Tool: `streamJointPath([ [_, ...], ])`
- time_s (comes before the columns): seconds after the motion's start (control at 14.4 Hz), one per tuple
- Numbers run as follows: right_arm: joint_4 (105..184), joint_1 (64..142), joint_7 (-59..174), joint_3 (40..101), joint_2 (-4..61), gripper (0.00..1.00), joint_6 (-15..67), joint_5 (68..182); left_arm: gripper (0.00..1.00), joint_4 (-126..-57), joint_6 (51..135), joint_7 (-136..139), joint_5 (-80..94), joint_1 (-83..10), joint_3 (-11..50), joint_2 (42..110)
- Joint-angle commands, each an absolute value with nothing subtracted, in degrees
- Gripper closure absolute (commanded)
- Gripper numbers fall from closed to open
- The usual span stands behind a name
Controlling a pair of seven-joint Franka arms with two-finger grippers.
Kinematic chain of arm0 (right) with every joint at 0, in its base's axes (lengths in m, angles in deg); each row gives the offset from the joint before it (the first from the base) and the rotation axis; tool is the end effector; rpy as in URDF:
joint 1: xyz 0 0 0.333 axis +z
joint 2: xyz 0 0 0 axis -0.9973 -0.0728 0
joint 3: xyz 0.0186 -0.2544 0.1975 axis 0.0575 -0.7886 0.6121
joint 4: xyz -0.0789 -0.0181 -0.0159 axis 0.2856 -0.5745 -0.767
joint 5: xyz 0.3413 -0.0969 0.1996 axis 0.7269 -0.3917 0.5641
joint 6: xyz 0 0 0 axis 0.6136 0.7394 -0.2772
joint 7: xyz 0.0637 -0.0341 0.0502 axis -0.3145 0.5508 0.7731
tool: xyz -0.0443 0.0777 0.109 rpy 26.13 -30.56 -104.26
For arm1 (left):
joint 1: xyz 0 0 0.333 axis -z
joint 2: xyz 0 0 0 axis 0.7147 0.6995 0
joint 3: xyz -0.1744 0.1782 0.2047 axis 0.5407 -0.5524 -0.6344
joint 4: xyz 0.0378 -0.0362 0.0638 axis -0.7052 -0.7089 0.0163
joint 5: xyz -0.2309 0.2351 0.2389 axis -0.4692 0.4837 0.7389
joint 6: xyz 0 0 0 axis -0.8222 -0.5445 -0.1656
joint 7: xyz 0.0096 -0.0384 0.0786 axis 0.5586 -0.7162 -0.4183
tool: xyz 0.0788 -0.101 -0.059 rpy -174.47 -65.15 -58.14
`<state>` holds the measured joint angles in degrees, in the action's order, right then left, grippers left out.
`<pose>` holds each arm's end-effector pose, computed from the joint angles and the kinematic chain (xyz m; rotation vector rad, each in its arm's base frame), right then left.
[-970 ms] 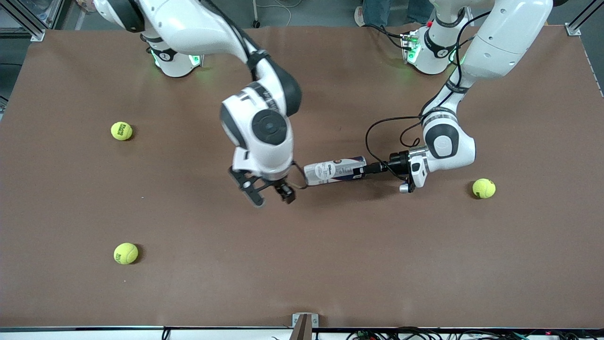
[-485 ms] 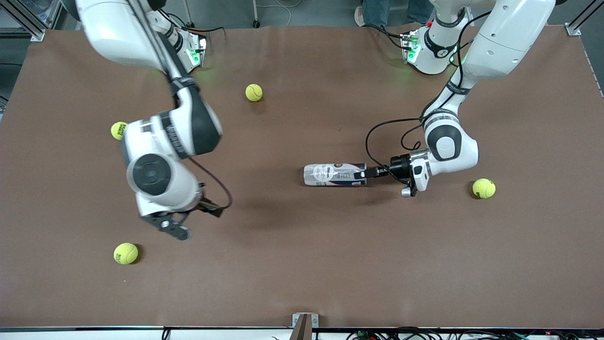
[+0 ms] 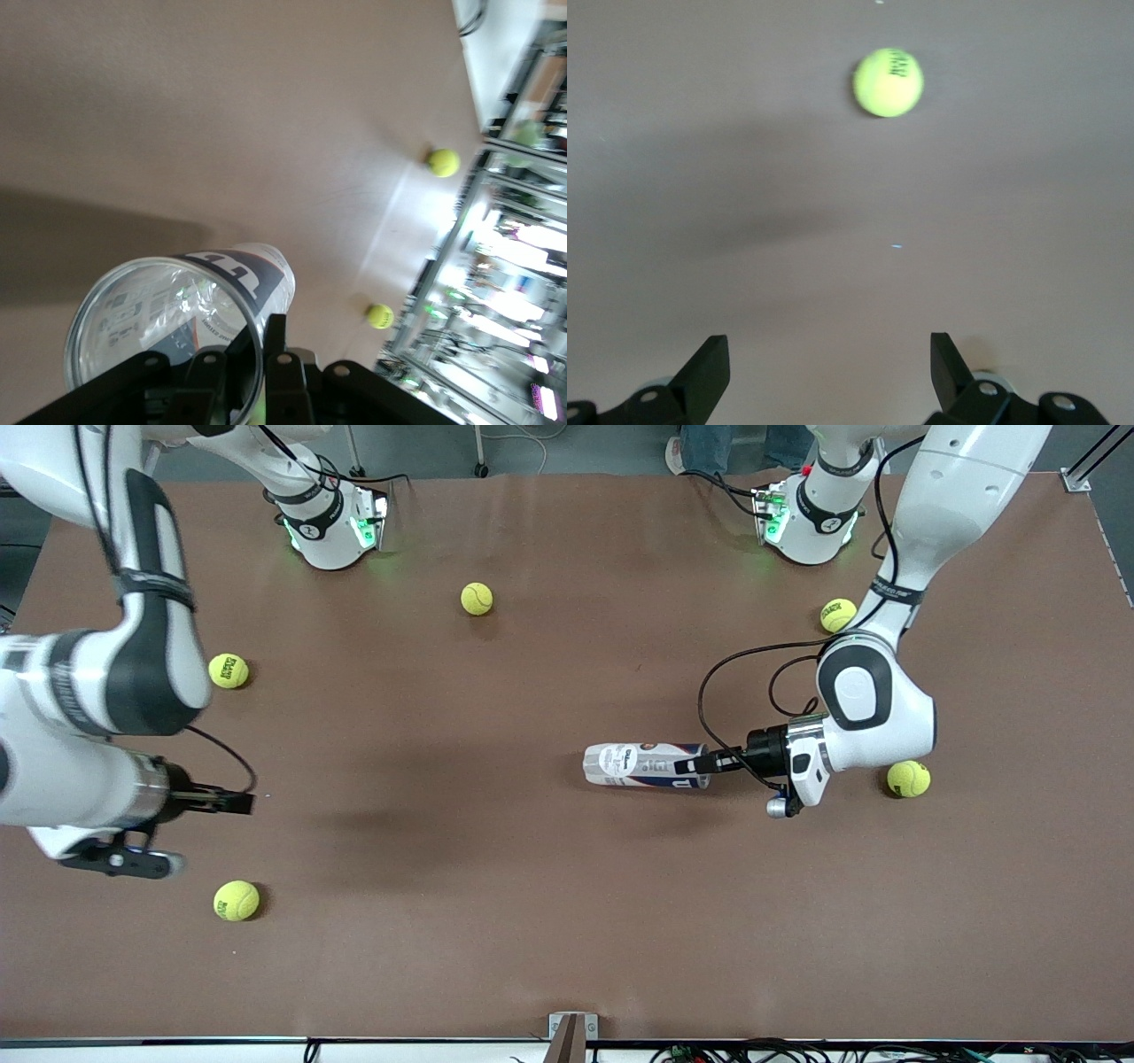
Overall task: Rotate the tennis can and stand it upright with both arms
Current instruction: 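Grasp the can with the left gripper while the right gripper withdraws, then rotate the can upright with the left gripper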
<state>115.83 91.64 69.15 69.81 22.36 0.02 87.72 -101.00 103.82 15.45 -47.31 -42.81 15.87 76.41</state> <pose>0.7002 0.0111 0.4319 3.0589 -0.1675 -0.2664 0.6042 -0.2387 0.2495 2.1900 0.4014 -0.2591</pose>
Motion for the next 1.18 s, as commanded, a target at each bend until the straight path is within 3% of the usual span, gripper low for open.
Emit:
streamJointPath([
  [0.0, 119.10, 88.12, 62.22, 70.83, 26.85, 0.00, -0.93, 87.45, 1.00, -95.39, 99.12, 1.24, -36.64, -42.89, 16.76, 75.32],
  [0.21, 118.49, 85.75, 56.17, 70.66, 28.26, 0.00, -1.29, 87.09, 1.00, -85.89, 90.24, -17.92, -19.25, -41.49, 17.81, 75.32],
  [0.42, 116.30, 84.78, 54.29, 70.48, 28.09, 0.00, -1.28, 86.92, 1.00, -79.65, 88.03, -33.31, -5.79, -36.15, 18.52, 75.41],
  [0.9, 114.71, 84.42, 54.29, 70.83, 29.57, 0.00, -2.07, 88.15, 1.00, -72.78, 87.23, -55.48, 21.11, -18.74, 17.91, 78.38],
  [1.11, 115.32, 84.86, 54.11, 71.01, 31.95, 0.00, -7.08, 87.88, 1.00, -68.92, 84.60, -58.84, 28.16, -13.11, 17.73, 82.07],
])
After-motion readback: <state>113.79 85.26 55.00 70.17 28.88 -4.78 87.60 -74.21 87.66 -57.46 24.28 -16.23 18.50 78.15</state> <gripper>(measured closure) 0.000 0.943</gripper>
